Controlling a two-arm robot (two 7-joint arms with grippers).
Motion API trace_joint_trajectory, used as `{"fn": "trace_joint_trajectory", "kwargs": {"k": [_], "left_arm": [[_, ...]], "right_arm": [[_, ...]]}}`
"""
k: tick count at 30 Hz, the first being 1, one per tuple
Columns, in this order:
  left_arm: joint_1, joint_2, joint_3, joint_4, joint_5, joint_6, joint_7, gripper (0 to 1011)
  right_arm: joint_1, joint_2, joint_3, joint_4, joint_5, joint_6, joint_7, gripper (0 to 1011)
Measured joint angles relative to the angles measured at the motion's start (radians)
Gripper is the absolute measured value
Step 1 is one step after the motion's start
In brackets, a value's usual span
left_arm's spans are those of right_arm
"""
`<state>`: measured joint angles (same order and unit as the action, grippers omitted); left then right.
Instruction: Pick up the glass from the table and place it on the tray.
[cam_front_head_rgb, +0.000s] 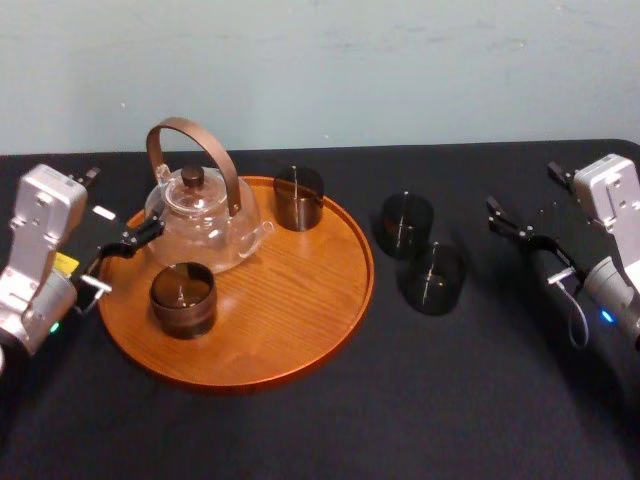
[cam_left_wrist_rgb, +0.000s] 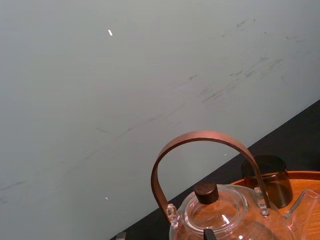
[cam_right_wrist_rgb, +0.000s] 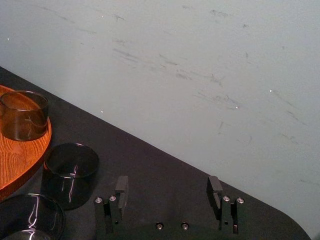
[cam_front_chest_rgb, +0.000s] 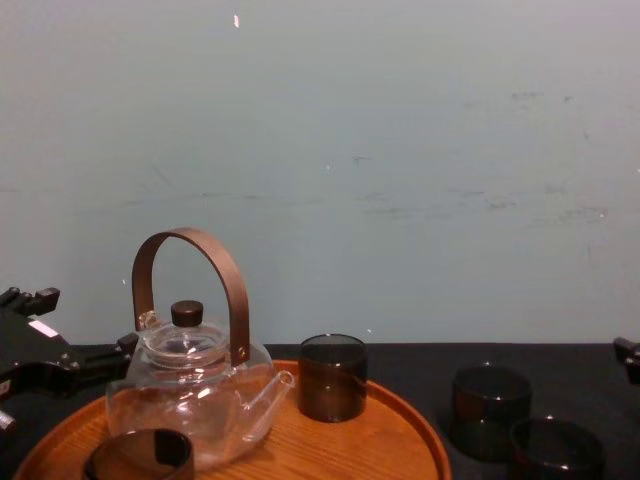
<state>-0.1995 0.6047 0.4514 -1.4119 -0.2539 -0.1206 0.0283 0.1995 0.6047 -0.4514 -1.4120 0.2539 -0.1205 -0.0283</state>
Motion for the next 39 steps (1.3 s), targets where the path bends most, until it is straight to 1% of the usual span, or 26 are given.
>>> {"fn": "trace_joint_trajectory", "kwargs": {"k": [39], "left_arm": [[0.000,0.000,0.000,0.000,0.000,0.000,0.000,1002]], "right_arm": [[0.000,0.000,0.000,0.000,0.000,0.000,0.000,1002]]}}
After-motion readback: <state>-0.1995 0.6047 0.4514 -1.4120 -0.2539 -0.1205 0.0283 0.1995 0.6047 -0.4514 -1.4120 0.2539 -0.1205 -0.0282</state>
